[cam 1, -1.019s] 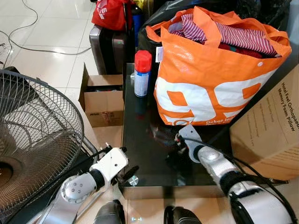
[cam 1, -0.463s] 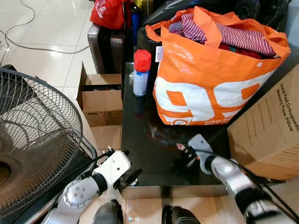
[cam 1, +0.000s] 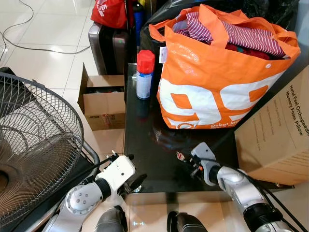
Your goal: Hang keys on a hook
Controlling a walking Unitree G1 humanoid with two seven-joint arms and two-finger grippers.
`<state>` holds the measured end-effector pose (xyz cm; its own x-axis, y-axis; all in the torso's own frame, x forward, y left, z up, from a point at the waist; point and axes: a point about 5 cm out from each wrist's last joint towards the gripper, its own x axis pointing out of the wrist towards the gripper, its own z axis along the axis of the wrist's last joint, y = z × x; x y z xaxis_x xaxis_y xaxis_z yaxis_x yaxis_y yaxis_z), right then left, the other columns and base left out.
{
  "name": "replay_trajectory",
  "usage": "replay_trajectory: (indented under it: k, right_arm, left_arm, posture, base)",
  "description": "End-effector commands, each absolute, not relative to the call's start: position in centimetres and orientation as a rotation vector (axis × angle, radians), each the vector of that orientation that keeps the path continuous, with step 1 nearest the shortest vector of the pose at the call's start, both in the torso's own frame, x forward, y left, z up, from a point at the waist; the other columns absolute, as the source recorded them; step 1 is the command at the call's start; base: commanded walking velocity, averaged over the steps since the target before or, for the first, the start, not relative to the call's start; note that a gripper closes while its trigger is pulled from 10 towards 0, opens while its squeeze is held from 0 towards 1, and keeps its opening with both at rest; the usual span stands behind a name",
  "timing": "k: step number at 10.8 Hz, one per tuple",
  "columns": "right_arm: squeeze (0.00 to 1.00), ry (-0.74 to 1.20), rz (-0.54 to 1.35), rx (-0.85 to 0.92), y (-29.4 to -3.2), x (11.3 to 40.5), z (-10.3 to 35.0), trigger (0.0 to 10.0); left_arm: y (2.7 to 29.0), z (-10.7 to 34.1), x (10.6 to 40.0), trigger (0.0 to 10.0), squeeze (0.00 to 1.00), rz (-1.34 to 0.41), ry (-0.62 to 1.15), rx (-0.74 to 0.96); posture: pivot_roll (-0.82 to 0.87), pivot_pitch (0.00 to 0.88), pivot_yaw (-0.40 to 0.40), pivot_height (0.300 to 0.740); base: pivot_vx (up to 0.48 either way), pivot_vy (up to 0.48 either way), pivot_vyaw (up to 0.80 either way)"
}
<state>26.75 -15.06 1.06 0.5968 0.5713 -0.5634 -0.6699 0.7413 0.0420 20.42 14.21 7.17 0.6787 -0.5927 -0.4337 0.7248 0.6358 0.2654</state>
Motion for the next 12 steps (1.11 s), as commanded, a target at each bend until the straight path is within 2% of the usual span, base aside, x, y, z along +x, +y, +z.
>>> replay_trajectory:
  k: [1,5,6,10,11,12]
  right_arm:
    - [1.00,0.613,0.729,-0.169,-15.4,26.2,0.8,10.0]
    - [1.00,0.617,0.666,-0.217,-14.7,26.7,0.6,10.0]
    - [0.00,0.648,0.643,-0.212,-14.4,26.9,0.3,10.0]
    - [0.00,0.673,0.571,-0.253,-13.6,27.6,-0.6,10.0]
    - [0.00,0.690,0.540,-0.258,-13.6,27.7,-0.9,4.9]
    - [0.00,0.696,0.544,-0.260,-13.6,27.7,-1.0,1.5]
  left_arm:
    - [14.2,6.8,20.1,10.0,0.00,-0.778,0.335,0.446]
    - [14.2,6.9,19.9,10.0,0.00,-0.783,0.334,0.451]
    - [14.1,6.9,20.0,10.0,0.00,-0.784,0.332,0.452]
    - [13.7,7.1,20.1,10.0,0.00,-0.788,0.327,0.450]
    - [13.7,7.1,20.2,10.0,0.00,-0.789,0.327,0.451]
    - [13.7,7.2,20.2,10.0,0.00,-0.789,0.327,0.452]
  posture:
    - [0.03,0.208,-0.079,0.740]
    - [0.03,0.208,-0.076,0.740]
    - [0.03,0.206,-0.074,0.740]
    - [0.03,0.198,-0.074,0.740]
    - [0.04,0.199,-0.074,0.740]
    - [0.04,0.198,-0.075,0.740]
  base:
    - [0.000,0.000,0.00]
    - [0.000,0.000,0.00]
    - [0.000,0.000,0.00]
    - [0.000,0.000,0.00]
    - [0.000,0.000,0.00]
    - [0.000,0.000,0.00]
